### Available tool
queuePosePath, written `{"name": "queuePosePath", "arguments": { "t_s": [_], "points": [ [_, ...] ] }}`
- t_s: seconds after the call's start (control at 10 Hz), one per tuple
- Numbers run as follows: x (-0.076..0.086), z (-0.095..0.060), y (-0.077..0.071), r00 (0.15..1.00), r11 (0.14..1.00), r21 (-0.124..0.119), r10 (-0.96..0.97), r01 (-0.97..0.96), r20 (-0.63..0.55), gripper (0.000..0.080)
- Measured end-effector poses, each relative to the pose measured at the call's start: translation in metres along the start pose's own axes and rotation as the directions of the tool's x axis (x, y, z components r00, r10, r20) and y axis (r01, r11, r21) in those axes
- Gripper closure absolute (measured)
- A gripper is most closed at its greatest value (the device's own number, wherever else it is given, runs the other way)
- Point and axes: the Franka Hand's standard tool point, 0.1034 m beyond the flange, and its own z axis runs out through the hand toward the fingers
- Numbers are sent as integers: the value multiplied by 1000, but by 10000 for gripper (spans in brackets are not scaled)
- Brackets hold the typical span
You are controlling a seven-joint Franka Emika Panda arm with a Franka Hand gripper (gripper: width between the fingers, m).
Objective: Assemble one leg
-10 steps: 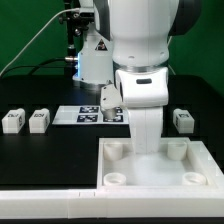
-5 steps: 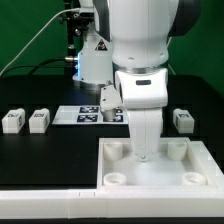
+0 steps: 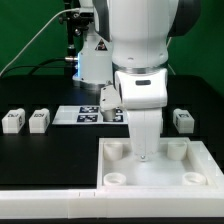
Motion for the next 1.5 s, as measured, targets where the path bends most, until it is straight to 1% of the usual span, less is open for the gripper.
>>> {"name": "queuePosePath", "arguments": {
  "t_s": [0.1, 0.2, 0.3, 0.4, 0.5, 0.6, 0.7, 0.9, 1.0, 1.1, 1.3, 1.4, 1.5],
  "points": [
    [3, -24, -7, 996, 996, -13, 88, -88, 15, 151],
    [8, -35, -13, 996, 996, -26, 89, -88, 22, 151],
    [16, -37, -19, 971, 971, -30, 237, -236, 19, 151],
    [31, -37, -27, 893, 893, -37, 449, -449, 10, 151],
    [49, -37, -36, 817, 817, -37, 576, -576, 8, 151],
    [68, -34, -42, 713, 713, -35, 701, -701, 6, 151],
    [80, -31, -47, 606, 606, -26, 795, -795, 2, 151],
    [107, -26, -56, 318, 318, -2, 948, -948, -7, 151],
    [116, -22, -58, 207, 208, 9, 978, -978, -18, 151],
    [116, -21, -58, 174, 174, 14, 985, -985, -14, 151],
    [117, -20, -59, 184, 184, 13, 983, -983, 3, 151],
    [121, -15, -66, 181, 181, 8, 982, -983, 43, 151],
    [122, -10, -78, 185, 189, -8, 968, -982, 169, 151]
  ]
}}
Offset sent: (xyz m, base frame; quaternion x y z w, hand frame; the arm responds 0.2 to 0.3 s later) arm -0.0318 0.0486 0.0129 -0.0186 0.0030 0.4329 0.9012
